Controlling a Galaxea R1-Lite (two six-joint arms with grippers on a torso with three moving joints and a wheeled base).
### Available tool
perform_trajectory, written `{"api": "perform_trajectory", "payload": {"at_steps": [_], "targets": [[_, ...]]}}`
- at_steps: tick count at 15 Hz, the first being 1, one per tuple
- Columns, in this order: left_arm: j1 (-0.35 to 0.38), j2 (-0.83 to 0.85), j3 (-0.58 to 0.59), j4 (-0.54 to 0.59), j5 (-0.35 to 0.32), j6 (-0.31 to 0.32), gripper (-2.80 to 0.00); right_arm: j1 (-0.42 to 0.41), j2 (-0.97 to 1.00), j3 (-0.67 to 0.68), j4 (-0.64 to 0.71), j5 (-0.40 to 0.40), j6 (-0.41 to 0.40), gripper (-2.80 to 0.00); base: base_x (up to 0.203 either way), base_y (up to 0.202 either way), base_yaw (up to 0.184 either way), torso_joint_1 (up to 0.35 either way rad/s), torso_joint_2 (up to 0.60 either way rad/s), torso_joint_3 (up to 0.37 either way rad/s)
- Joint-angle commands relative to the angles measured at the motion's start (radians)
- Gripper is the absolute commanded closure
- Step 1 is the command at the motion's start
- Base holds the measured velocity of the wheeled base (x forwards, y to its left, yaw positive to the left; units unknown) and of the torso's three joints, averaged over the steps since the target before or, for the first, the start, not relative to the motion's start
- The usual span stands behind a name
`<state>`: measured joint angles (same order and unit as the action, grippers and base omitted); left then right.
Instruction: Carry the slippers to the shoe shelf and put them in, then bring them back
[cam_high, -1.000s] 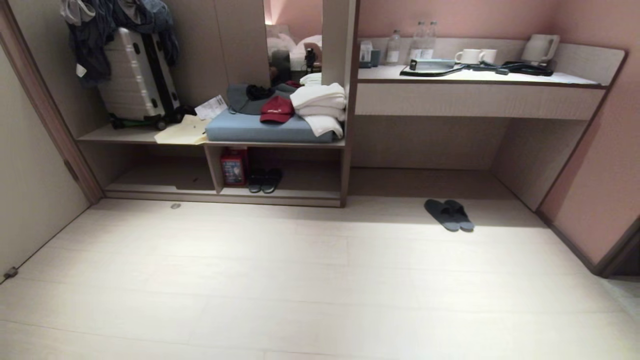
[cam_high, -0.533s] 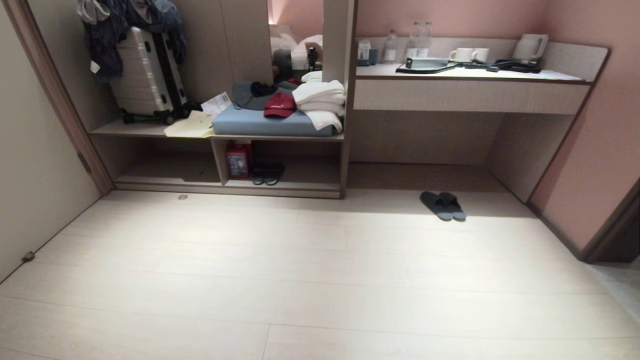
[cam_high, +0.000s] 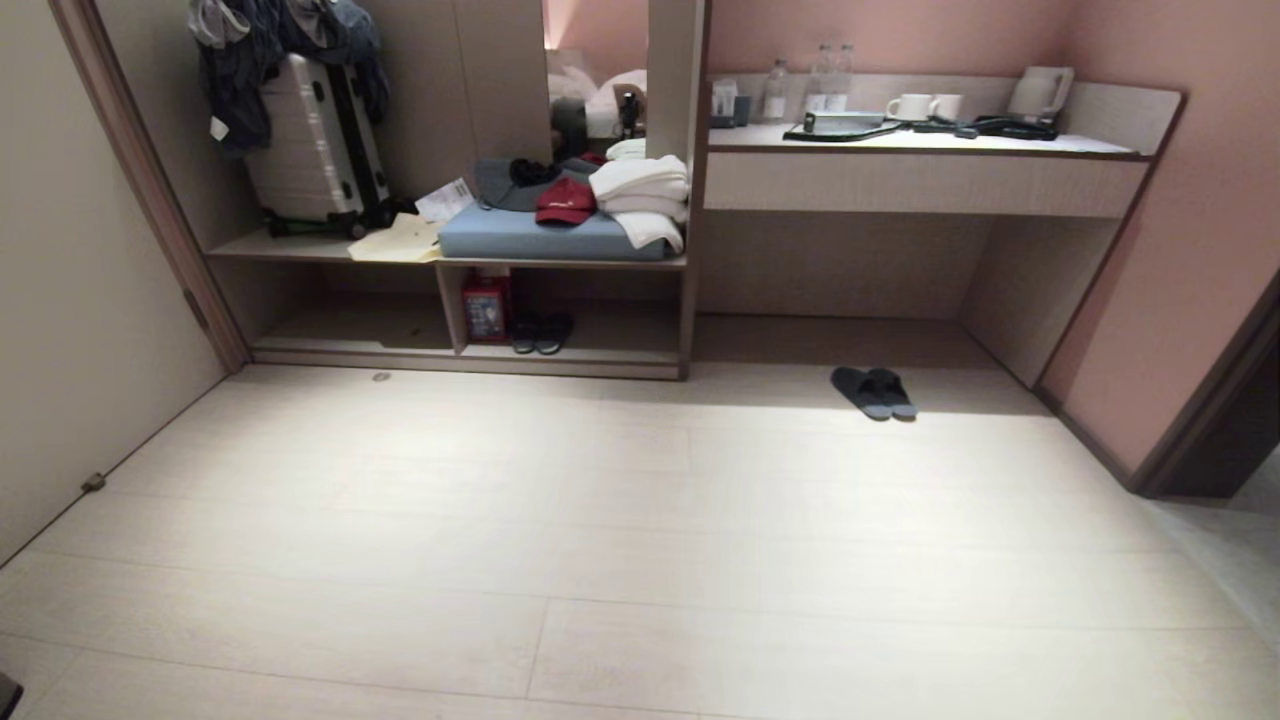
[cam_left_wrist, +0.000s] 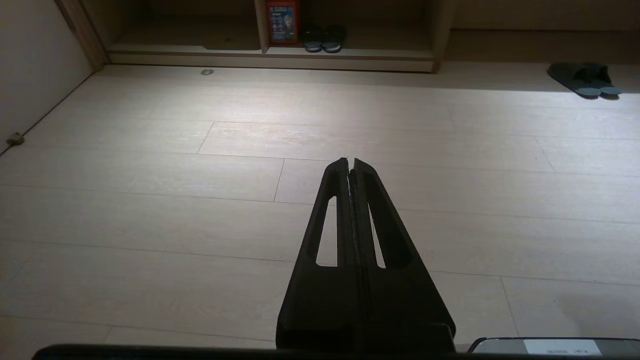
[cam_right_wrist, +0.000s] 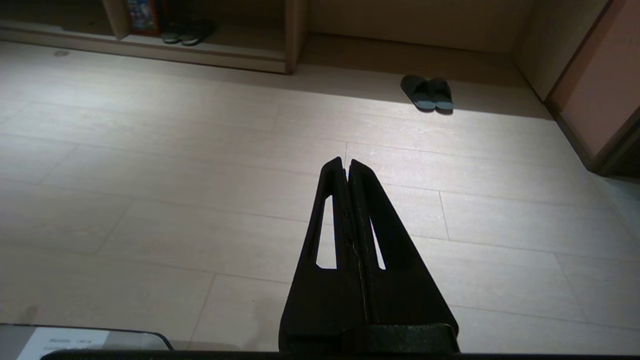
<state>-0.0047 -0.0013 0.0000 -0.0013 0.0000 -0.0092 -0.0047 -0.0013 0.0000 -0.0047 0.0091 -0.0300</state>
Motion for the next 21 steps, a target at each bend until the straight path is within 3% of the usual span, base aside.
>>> {"api": "perform_trajectory", "payload": {"at_steps": [1, 21], "targets": [[0.0, 0.001, 0.002, 0.0, 0.0, 0.002, 0.0, 0.0, -0.002, 0.0, 0.0, 0.002, -0.001, 0.0, -0.175, 0.0, 0.006, 0.002, 0.0, 0.002], [0.0, 0.001, 0.002, 0.0, 0.0, 0.002, 0.0, 0.0, -0.002, 0.0, 0.002, -0.009, 0.015, 0.0, -0.006, 0.0, 0.0, 0.0, 0.0, 0.0]]}}
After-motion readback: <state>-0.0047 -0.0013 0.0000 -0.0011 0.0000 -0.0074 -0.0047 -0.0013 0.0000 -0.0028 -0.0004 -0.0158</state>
